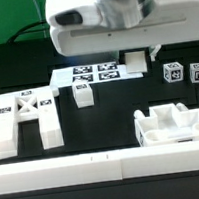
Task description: Assemble chair
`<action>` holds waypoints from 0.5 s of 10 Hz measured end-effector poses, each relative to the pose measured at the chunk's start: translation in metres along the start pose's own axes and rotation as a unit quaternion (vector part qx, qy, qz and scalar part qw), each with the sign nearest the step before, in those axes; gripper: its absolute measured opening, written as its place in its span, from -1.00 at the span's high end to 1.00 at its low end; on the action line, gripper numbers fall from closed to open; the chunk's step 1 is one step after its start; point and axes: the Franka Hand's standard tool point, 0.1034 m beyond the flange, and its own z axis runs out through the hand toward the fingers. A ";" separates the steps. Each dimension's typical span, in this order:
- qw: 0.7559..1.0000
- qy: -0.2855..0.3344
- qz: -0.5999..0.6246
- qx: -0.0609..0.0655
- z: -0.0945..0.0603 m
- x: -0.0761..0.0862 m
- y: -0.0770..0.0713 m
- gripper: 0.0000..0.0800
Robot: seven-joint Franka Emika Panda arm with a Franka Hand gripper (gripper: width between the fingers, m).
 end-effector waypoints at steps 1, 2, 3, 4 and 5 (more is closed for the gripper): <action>1.000 0.027 0.001 0.002 0.003 0.002 0.000 0.28; 0.998 0.062 0.000 0.004 0.003 0.006 -0.001 0.28; 0.995 0.096 0.000 0.006 0.001 0.010 -0.003 0.28; 0.991 0.137 -0.002 0.008 -0.001 0.013 -0.005 0.28; 0.985 0.173 -0.003 0.009 -0.001 0.013 -0.006 0.28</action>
Offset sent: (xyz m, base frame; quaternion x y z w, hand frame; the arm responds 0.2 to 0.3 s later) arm 0.0000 0.0000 0.0000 0.0000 0.1938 0.0000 0.9810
